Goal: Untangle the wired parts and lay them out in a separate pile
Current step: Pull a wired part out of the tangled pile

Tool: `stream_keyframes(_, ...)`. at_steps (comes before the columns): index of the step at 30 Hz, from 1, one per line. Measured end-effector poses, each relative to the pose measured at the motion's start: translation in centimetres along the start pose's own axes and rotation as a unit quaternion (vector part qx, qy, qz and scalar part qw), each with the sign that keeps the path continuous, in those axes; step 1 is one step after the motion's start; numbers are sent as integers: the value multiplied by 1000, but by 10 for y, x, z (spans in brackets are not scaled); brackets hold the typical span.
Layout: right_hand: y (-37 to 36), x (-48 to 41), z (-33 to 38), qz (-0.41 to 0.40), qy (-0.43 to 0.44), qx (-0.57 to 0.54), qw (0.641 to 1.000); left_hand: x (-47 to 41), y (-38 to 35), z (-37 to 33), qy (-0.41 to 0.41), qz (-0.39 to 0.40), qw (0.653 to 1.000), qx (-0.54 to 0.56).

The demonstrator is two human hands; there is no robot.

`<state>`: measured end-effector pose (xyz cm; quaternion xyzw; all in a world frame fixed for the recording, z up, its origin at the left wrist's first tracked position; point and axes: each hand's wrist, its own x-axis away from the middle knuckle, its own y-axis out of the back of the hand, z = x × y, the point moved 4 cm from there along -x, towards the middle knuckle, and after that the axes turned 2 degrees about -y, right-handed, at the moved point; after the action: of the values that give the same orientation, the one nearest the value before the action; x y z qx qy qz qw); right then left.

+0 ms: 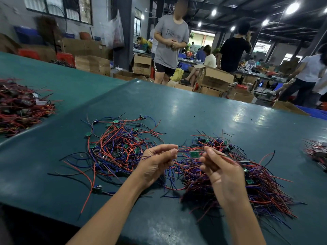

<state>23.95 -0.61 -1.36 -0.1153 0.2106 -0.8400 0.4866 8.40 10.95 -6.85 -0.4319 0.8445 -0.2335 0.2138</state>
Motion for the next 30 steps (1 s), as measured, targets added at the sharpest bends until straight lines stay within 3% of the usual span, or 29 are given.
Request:
stream_keyframes(7, 53, -4, 47, -55, 31, -1, 998, 3, -6, 12, 14, 7, 993, -117)
stream_keyframes(13, 105, -11, 69, -129, 41, 15, 991, -6, -32, 13, 70, -10, 988, -136)
stream_keyframes(20, 130, -31, 69, -209, -49, -37, 976, -18, -66, 36, 283, -104, 954, 12)
stream_keyframes(25, 140, -34, 61, -233, -87, -108, 962, -19, -57, 40, 269, -162, 949, 20)
stream_keyframes(30, 144, -32, 64, -254, -79, -146, 953, -15, -47, 32, 257, -153, 952, -56)
